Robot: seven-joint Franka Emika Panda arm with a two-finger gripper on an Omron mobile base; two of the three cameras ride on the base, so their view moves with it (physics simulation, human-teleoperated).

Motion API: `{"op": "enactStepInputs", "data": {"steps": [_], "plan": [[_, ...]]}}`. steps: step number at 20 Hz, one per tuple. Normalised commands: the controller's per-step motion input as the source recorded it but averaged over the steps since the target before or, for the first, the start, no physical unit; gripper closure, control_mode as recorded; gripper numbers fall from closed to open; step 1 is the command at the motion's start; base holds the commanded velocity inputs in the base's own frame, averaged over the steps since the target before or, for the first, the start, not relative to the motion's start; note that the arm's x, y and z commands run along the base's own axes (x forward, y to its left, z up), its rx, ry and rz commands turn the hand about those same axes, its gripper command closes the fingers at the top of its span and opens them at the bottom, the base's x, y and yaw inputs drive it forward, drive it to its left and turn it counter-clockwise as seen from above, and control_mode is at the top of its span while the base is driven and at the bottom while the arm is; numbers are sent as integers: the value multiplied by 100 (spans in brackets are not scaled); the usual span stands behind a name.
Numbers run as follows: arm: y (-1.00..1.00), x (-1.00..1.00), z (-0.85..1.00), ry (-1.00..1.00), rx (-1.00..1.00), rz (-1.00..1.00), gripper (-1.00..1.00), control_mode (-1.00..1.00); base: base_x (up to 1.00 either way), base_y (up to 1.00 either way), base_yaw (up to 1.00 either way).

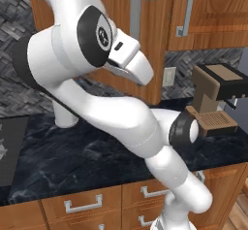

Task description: Pick up the soap dispenser and bar soap from the sink, and place them back in the cabinet, and close the cabinet doors.

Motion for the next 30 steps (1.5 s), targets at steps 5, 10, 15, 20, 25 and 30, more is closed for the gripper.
{"op": "enactStepInputs", "data": {"steps": [5, 10, 15, 20, 25, 30], "plan": [[-30, 64, -12, -4, 0, 7, -100, -100, 0, 0, 0], [-30, 59, -14, -10, 0, 8, -100, -100, 0, 0, 0], [-31, 50, -10, -22, 0, 9, -100, -100, 0, 0, 0], [-33, 43, -10, -39, 0, 13, -100, -100, 0, 0, 0], [-30, 54, -12, -47, 0, 18, -100, -100, 0, 0, 0], [-36, 62, -15, -57, 2, 20, -100, -100, 0, 0, 0]]}}
